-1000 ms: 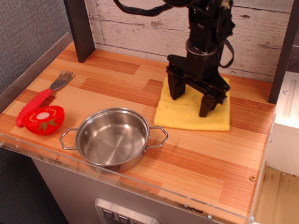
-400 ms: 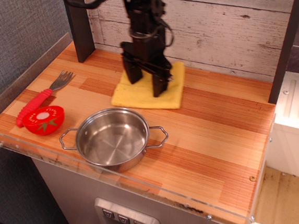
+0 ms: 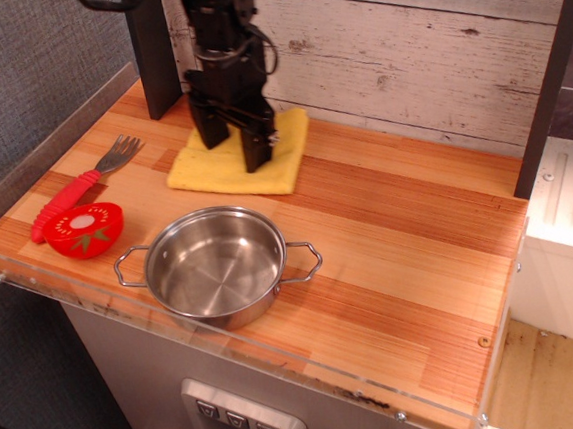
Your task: Move the cloth to the top left corner of the table.
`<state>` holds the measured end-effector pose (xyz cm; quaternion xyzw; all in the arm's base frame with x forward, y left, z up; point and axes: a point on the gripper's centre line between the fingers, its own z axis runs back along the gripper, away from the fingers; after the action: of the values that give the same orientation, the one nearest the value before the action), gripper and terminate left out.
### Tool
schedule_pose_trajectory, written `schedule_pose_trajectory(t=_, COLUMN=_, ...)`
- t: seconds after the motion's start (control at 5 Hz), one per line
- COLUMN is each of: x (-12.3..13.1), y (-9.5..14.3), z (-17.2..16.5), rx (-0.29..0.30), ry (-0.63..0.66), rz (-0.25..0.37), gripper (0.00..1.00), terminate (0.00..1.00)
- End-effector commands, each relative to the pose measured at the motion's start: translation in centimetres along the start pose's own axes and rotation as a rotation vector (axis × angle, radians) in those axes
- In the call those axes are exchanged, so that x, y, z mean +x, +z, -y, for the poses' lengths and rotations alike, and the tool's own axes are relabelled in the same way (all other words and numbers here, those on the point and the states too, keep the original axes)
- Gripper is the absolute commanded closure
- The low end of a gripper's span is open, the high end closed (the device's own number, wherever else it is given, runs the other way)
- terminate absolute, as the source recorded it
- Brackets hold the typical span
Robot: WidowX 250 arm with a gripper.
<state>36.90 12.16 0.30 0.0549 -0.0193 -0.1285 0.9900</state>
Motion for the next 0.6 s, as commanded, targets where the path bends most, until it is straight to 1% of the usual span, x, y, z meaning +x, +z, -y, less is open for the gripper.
schedule_pose_trajectory(t=0.0, x=-2.9, y=-1.5, z=-2.4, rx=-0.023, ry=-0.033, rz=-0.042, gripper=0.0, terminate=0.0)
schedule_pose_trajectory(t=0.2, x=-2.7, y=-0.9, z=-2.1, rx=-0.079, ry=-0.024, rz=0.003, gripper=0.0, terminate=0.0)
schedule_pose_trajectory(t=0.4, x=-1.6, y=1.5, z=-2.7, rx=-0.128, ry=0.013, rz=0.096, gripper=0.0, terminate=0.0)
